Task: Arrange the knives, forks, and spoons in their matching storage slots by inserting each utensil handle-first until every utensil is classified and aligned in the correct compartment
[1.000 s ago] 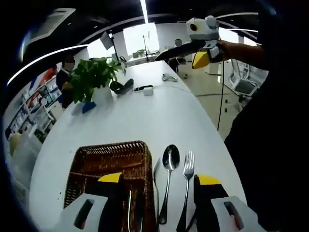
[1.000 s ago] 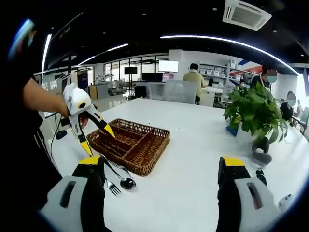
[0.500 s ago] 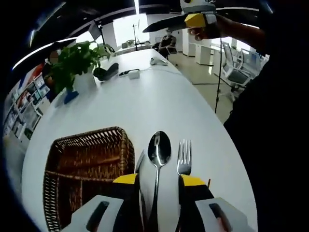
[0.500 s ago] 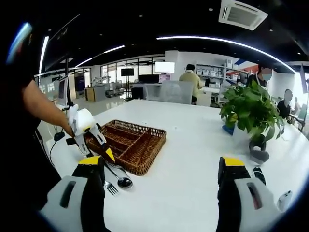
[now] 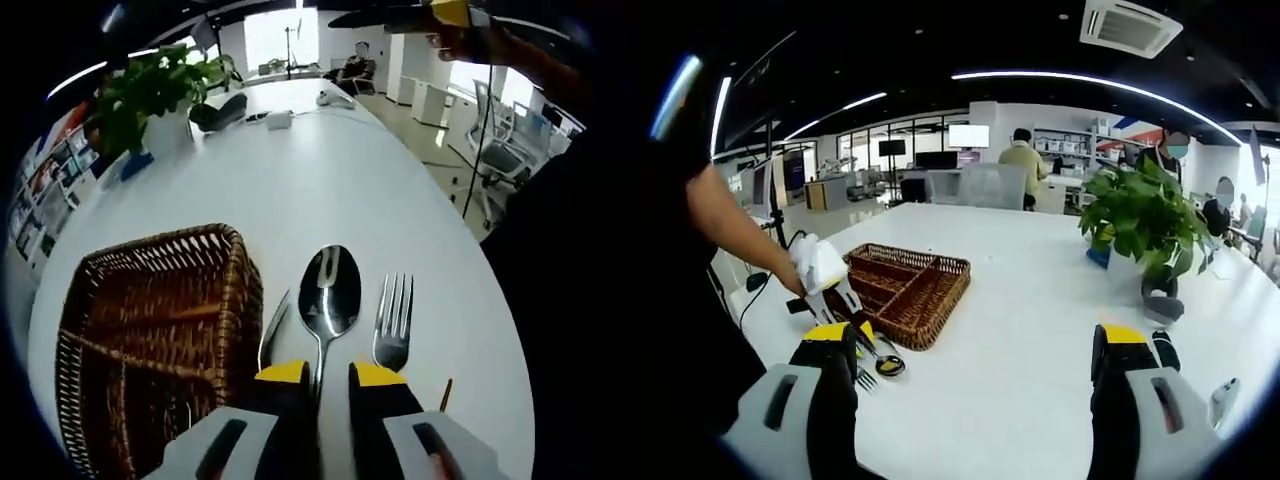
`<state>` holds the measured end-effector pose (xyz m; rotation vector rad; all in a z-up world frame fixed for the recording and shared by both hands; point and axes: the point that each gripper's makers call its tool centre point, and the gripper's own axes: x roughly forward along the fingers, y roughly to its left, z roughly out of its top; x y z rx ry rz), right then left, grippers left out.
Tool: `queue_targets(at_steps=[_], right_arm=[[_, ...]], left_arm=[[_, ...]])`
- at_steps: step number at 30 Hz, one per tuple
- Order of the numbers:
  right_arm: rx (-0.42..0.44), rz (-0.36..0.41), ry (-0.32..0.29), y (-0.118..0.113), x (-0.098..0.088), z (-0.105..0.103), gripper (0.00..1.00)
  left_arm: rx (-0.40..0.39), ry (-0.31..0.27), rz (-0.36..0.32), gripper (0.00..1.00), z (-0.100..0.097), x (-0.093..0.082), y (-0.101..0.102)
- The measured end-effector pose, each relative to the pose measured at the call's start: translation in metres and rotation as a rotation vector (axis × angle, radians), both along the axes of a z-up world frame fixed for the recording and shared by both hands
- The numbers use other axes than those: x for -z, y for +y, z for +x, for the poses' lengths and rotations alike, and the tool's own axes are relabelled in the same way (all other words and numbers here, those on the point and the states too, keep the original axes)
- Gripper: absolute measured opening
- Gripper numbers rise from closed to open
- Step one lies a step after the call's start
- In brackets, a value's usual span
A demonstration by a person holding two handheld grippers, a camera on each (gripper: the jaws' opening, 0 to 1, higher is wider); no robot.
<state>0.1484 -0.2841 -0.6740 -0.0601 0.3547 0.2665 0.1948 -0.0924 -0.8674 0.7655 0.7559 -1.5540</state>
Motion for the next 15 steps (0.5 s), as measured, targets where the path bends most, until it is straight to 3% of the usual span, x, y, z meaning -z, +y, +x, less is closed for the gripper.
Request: queue_targets(at_steps=[9, 15], right_arm=[[0.005, -0.004, -0.001, 0.0010, 0.0015, -0.0034, 0.99], [0.009, -0.007, -0.016, 0.0008, -0.0026, -0.0029, 0.99]], left_arm=[[0.011, -0.045, -0.028, 0.06, 0.0047, 0.0047, -0.0009], [0.064, -0.102, -0.037, 0.02, 0.0065, 0.0050, -0.0015]])
